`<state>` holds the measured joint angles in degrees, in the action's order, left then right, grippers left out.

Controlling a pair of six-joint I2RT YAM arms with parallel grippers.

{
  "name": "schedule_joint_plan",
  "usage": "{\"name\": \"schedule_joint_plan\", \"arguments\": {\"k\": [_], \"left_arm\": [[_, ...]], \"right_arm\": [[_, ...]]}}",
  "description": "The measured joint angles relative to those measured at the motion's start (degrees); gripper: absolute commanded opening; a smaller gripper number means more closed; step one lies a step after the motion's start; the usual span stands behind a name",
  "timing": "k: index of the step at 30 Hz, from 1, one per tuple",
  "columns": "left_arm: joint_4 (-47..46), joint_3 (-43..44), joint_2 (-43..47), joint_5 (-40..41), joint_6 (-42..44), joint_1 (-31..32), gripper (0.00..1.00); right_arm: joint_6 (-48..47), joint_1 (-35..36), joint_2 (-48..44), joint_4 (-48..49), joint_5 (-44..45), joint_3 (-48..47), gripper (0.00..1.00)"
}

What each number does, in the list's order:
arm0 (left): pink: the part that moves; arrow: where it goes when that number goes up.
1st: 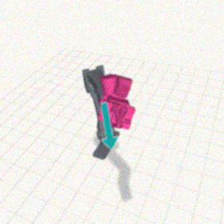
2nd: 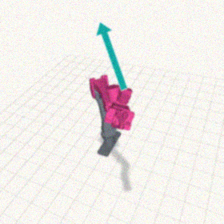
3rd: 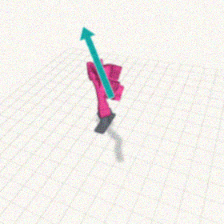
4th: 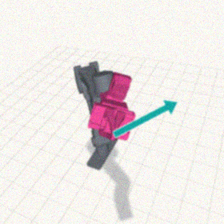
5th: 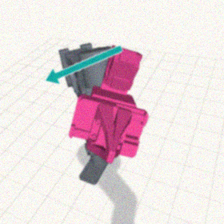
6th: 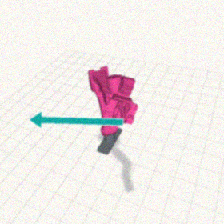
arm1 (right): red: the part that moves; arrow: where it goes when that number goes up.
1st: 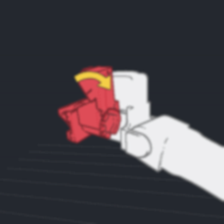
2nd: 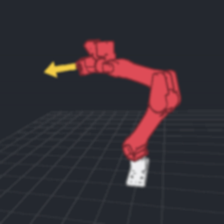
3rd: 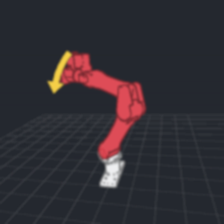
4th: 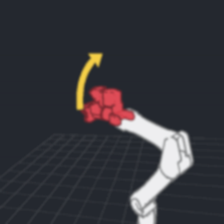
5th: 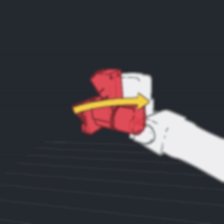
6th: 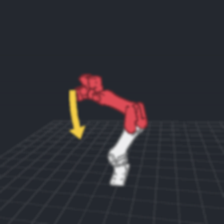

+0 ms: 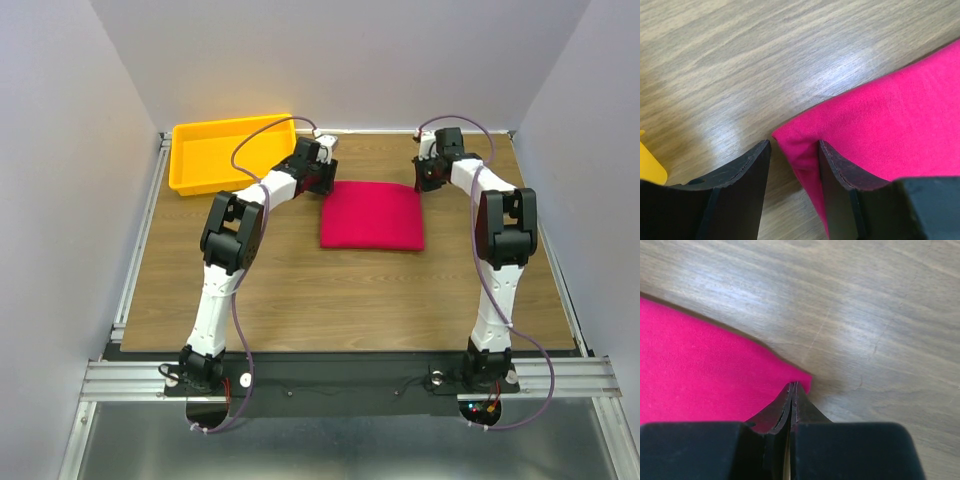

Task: Fold and stack the t-shirts
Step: Neatly place the folded tshirt to the corner

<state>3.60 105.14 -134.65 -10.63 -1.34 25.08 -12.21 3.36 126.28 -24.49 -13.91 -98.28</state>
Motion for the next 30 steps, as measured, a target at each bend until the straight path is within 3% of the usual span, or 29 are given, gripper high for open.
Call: {"name": "schedule_joint_plan", "arguments": {"k": [5,13,17,20,25,30], "left_arm": [[-1.86,-2.78,2.29,0.22,0.24,0.0,0.55],[-4.31,-8.76,16.09,1.42,0.44,0.0,0.55],[-6.23,-11.87,24.15,-0.02,0.04,0.0,0.54],[-7.34,-16.52,29.22,-3.48,-1.51,0.0,0.52],[-11.3,-29.24,33.77,-9.9,-6.88,1.64,0.5],[-13.77,-40.02,33.16,-14.01,-12.22,4.83,0.48]], "right_arm": [[-0.11,0.0,-1.07,-0.48,0.07,-0.35,0.18],[-0.31,0.0,-12.48,-0.39,-1.6,1.6,0.2],[-1.55,-0.02,-20.46,-0.15,-8.68,8.09,0.2],[-3.52,-0.07,-24.52,-1.01,-19.5,14.56,0.19],[-6.69,0.04,-23.98,-6.47,-32.24,21.97,0.15],[-8.31,0.04,-20.9,-10.32,-36.74,24.72,0.13]]}}
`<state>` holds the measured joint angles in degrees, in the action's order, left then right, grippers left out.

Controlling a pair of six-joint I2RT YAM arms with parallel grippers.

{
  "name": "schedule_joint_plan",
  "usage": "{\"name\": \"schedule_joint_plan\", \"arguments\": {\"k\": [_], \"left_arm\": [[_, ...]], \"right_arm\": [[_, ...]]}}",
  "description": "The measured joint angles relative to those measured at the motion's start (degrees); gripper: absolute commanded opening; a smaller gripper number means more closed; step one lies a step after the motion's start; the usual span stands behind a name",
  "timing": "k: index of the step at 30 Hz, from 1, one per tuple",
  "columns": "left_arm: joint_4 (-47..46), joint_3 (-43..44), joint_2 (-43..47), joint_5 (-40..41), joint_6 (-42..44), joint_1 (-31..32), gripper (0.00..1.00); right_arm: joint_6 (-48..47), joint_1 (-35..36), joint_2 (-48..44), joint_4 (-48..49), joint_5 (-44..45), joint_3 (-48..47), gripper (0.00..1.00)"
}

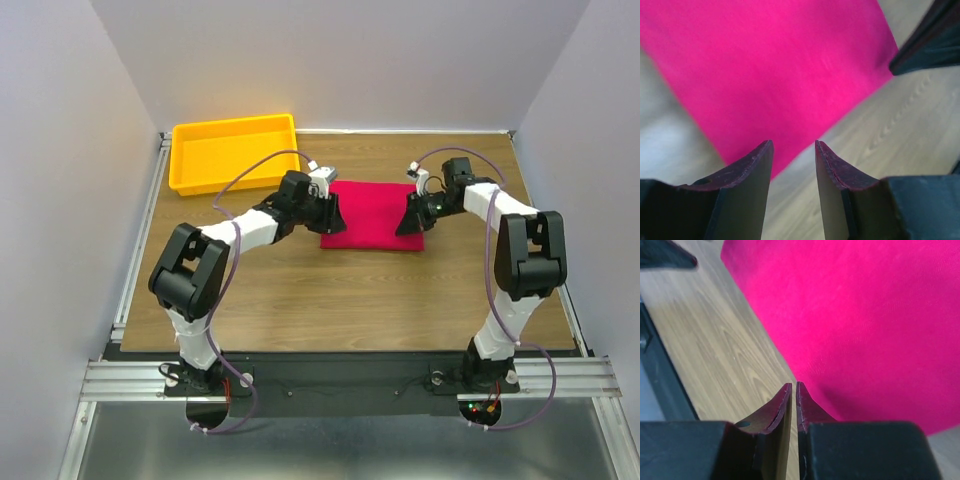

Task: Fold and stack the t-shirts
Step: Neatly place the folded tshirt to the corner

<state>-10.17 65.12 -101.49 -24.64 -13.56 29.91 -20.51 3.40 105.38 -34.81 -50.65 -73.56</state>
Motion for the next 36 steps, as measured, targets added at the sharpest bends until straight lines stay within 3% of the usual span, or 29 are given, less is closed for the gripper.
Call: {"name": "schedule_joint_plan", "arguments": {"k": [12,18,22,28,30,32,33,36], "left_arm": [[-5.95,-1.25,-7.26,-3.04,-3.93,2.01,0.48],[-5.77,-1.9,-9.55,-2.05,-2.97,1.97,0.49],[-5.27,-1.9,-8.22,-0.5,-0.92,1.97,0.53],[0.79,-1.9,3.32,9.77,5.35,1.97,0.69],[0.79,-2.62,11.54,15.56,7.17,1.77,0.87],[0.33,-5.46,21.38,21.59,8.24,1.36,0.99],[-0.39,-7.04,25.0,23.91,7.72,1.16,0.99],[-1.27,-11.91,35.21,30.18,6.62,-0.09,0.99]], "right_arm": [[-0.5,-0.07,7.61,-1.9,0.59,0.87,0.06],[-0.57,-0.44,8.09,-2.51,2.01,2.05,0.14],[-1.77,-0.44,6.78,-4.22,2.86,1.2,0.25],[-11.19,-0.44,1.05,-11.34,4.74,-7.17,0.5],[-16.13,-0.31,-2.47,-13.11,6.08,-8.94,0.6],[-21.11,0.2,-5.55,-14.27,7.61,-9.09,0.62],[-24.13,0.66,-7.02,-14.82,8.46,-8.68,0.69],[-33.2,3.96,-10.8,-14.53,11.69,-4.24,0.7]]}}
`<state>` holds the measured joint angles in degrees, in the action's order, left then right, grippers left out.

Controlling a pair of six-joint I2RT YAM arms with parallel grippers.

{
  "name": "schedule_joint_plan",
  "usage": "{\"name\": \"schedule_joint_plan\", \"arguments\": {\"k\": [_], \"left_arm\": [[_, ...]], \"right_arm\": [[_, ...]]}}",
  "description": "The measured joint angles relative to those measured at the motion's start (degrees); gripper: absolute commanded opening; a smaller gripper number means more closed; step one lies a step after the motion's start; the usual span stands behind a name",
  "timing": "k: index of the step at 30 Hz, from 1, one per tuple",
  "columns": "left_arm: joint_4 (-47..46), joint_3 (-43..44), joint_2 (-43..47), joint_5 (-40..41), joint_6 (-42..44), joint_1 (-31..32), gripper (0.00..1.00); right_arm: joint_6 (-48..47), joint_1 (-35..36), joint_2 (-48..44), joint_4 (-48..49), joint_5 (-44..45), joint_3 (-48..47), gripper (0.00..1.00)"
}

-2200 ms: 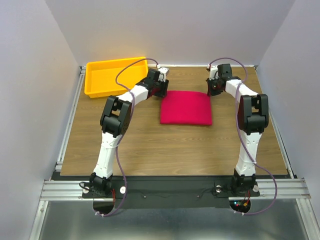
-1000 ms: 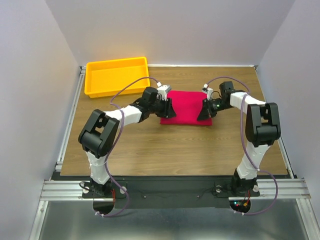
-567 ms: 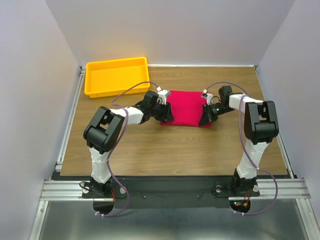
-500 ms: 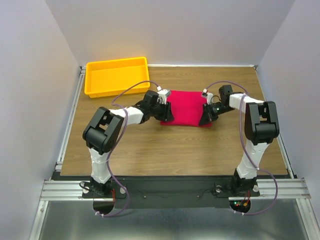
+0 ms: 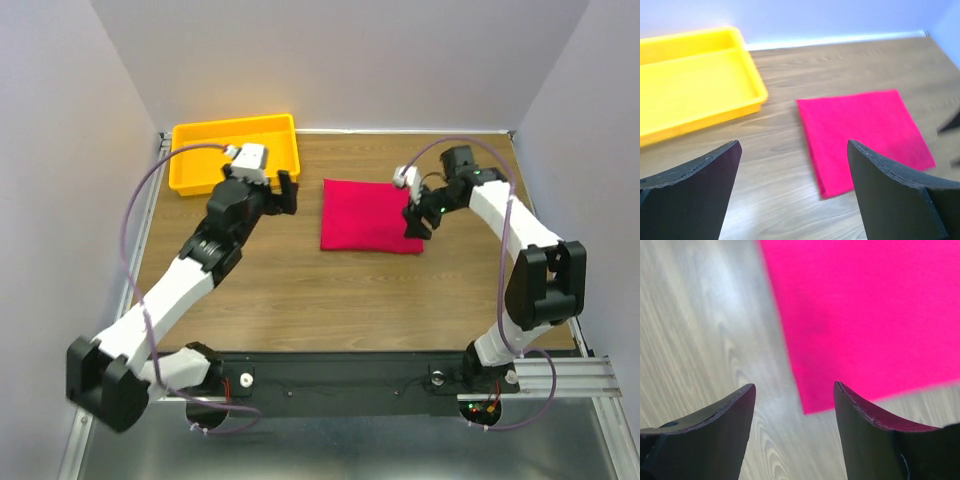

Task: Fold and stack the t-shirts
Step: Neatly place the folded tshirt to the corner

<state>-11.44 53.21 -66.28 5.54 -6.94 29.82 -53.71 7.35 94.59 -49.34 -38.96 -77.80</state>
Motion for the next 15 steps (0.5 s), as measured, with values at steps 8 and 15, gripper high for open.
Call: {"name": "schedule_joint_plan", "arguments": {"k": [8,15], "left_arm": [[3.69,-14.49,18.29,3.98,-6.34,-2.29,0.99],[8.13,-19.87,26.75,4.28,-10.56,-2.29,0.99]], "right_arm": [[-1.97,21.22,1.16,7.43,18.12,5.64,0.71],[1.53,27.5,6.75,15.56,31.21,5.62,0.71]]}}
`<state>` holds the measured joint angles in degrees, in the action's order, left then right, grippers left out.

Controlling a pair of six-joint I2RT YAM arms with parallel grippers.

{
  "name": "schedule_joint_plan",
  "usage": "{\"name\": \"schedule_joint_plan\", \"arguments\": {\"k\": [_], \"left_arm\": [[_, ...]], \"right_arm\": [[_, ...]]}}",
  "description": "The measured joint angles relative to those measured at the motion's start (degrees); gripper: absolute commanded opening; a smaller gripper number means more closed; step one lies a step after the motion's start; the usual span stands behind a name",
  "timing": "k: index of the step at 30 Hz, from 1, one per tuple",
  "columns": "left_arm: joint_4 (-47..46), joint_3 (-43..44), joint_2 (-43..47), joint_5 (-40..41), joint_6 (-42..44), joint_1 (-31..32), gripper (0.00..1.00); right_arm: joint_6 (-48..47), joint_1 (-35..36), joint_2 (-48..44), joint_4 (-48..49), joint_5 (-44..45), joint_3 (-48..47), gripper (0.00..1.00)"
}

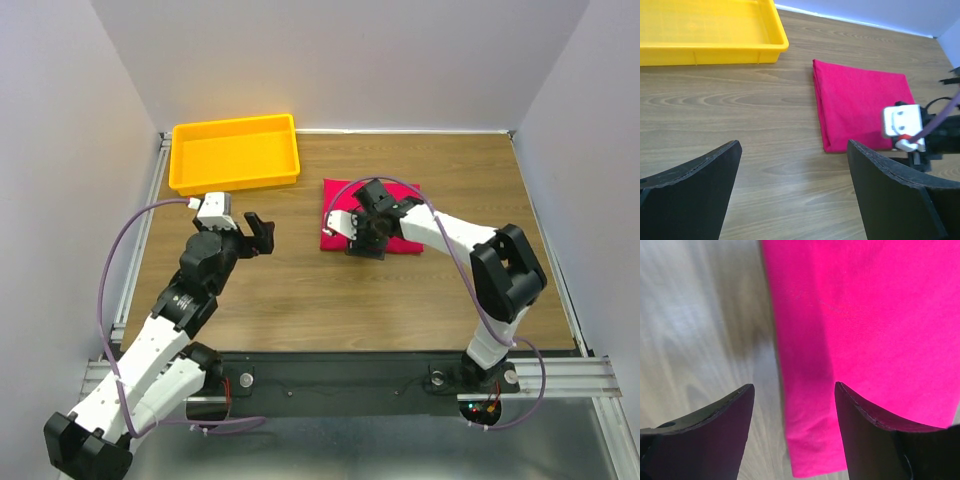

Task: Fold and stack the t-shirts
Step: Neatly place the folded tshirt to the corner

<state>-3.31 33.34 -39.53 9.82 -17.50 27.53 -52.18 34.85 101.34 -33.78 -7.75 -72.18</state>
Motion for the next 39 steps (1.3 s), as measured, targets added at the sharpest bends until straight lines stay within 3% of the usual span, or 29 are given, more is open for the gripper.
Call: {"name": "schedule_joint_plan", "arguments": {"k": [11,14,15,17,23,28,32,39], "left_arm": [[1.29,0.0,1.44,0.46,-1.03,-0.02,0.98],[1.31,-0.02,1.42,0.46,-1.22,-0.02,0.99],[1.31,-0.02,1.42,0.46,-1.29,-0.02,0.99],[1.31,-0.04,1.42,0.46,-1.44,-0.02,0.98],[1.29,-0.76,1.38,0.46,-1.53,-0.02,0.99],[1.38,-0.81,0.68,0.44,-1.55,-0.02,0.99],[1.38,-0.81,0.31,0.28,-1.6,-0.02,0.98],[1.36,-0.81,0.26,0.09,-1.7,-0.02,0.98]], "right_arm": [[2.67,0.87,5.55,5.01,9.18,-0.09,0.62],[2.93,0.9,5.57,5.95,10.1,-0.04,0.56],[3.04,0.92,5.57,6.21,10.4,0.0,0.47],[3.3,0.92,5.55,7.3,11.04,0.66,0.45],[3.96,1.2,5.44,10.56,12.09,3.26,0.44],[3.85,1.68,4.92,13.4,13.86,5.22,0.3],[3.28,1.44,4.74,14.88,14.95,6.1,0.12],[0.87,-3.63,3.76,15.41,14.47,7.02,0.08]]}}
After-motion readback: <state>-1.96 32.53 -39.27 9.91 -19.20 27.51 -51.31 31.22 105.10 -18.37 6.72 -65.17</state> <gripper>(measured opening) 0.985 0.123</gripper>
